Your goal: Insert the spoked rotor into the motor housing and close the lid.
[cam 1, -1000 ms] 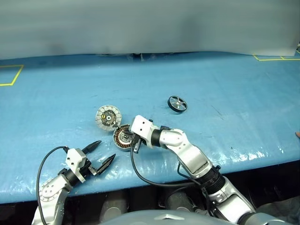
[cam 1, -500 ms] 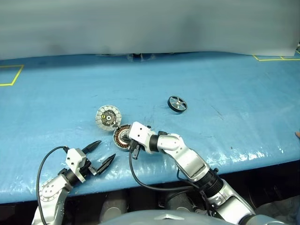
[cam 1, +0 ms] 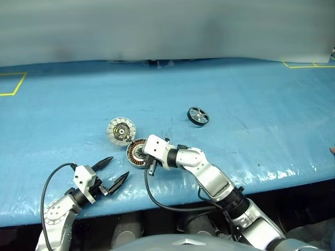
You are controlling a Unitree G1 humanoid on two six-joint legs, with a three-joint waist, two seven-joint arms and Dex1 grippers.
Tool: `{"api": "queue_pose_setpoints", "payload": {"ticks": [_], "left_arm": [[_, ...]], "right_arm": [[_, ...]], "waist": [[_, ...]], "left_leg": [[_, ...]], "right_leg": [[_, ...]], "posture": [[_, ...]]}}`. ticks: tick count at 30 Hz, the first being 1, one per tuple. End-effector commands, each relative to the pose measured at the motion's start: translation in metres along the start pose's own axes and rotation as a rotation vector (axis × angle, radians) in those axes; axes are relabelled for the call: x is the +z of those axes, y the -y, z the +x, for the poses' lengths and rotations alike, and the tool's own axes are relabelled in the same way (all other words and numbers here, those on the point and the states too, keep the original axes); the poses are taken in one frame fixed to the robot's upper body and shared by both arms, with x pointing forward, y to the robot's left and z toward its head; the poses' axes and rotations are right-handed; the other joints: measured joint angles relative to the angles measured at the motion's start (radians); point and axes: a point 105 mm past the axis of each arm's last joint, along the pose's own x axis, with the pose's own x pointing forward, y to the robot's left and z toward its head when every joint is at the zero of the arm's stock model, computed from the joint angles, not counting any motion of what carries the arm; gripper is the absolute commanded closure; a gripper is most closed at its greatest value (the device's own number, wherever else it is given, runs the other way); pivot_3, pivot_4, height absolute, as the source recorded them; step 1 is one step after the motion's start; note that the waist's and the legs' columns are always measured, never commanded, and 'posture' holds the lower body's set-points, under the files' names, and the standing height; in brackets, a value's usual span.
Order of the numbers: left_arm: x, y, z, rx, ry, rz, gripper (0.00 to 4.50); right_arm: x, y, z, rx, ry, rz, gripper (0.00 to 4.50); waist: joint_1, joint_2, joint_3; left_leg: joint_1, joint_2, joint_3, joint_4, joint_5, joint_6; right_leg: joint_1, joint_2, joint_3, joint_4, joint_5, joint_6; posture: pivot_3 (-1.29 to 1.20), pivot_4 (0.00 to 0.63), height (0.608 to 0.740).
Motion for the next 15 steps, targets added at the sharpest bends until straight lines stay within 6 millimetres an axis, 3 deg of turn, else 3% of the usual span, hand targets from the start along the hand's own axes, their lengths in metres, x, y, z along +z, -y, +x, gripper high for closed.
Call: {"api": "queue_pose_setpoints", "payload": {"ticks": [1,15], "left_arm": [[0.0,0.0,-0.001,-0.001,0.005,-0.005,0.0],[-0.001,0.0,-0.001,-0.005,0.001,-0.005,0.0]], "right_arm": [[0.001,0.009,-0.003,-0.037,0.001,-0.01,4.35],[-0.013,0.013,-0.008,-0.064,-0.05,0.002,4.35]], "waist": [[0.0,0.0,0.0],[0.001,0.0,0.0]], "left_leg": [[0.0,0.0,0.0,0.0,0.0,0.0],[0.0,0.0,0.0,0.0,0.0,0.0]], "right_leg": [[0.0,0.0,0.0,0.0,0.0,0.0],[0.0,0.0,0.0,0.0,0.0,0.0]], "posture": [[0.0,0.15,0.74],[0.0,0.15,0.74]]}}
